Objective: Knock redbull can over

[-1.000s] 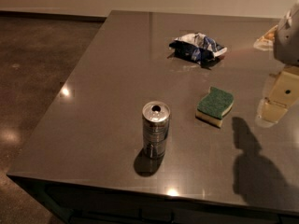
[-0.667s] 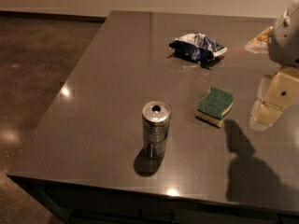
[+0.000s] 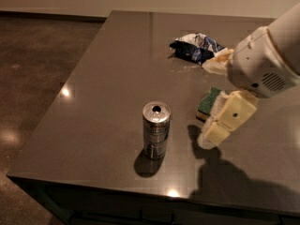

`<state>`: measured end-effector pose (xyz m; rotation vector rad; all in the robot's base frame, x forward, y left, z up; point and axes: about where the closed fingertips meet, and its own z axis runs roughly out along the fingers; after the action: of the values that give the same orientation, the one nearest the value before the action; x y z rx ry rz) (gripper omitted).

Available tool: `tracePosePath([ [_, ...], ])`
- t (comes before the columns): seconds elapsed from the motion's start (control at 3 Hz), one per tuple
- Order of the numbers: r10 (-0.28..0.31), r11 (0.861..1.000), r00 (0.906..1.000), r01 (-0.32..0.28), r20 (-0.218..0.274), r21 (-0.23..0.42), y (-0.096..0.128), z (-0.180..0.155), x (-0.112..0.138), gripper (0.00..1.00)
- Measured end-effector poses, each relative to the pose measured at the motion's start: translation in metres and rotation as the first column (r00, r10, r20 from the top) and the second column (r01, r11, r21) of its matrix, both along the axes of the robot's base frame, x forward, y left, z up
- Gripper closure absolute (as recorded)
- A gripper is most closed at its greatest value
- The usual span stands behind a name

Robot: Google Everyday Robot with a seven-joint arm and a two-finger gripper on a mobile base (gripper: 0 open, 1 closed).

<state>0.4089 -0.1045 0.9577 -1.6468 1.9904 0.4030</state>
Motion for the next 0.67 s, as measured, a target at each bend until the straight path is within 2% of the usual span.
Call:
tracePosePath([
  [0.33, 0.013, 0.994, 0.9997, -0.010, -0.023, 0.105, 0.039, -0.014, 0.001, 0.00],
  [0.67, 0.018, 0.988, 0.9992, -0.012, -0.034, 0.154, 0.057, -0.025, 0.002, 0.00],
])
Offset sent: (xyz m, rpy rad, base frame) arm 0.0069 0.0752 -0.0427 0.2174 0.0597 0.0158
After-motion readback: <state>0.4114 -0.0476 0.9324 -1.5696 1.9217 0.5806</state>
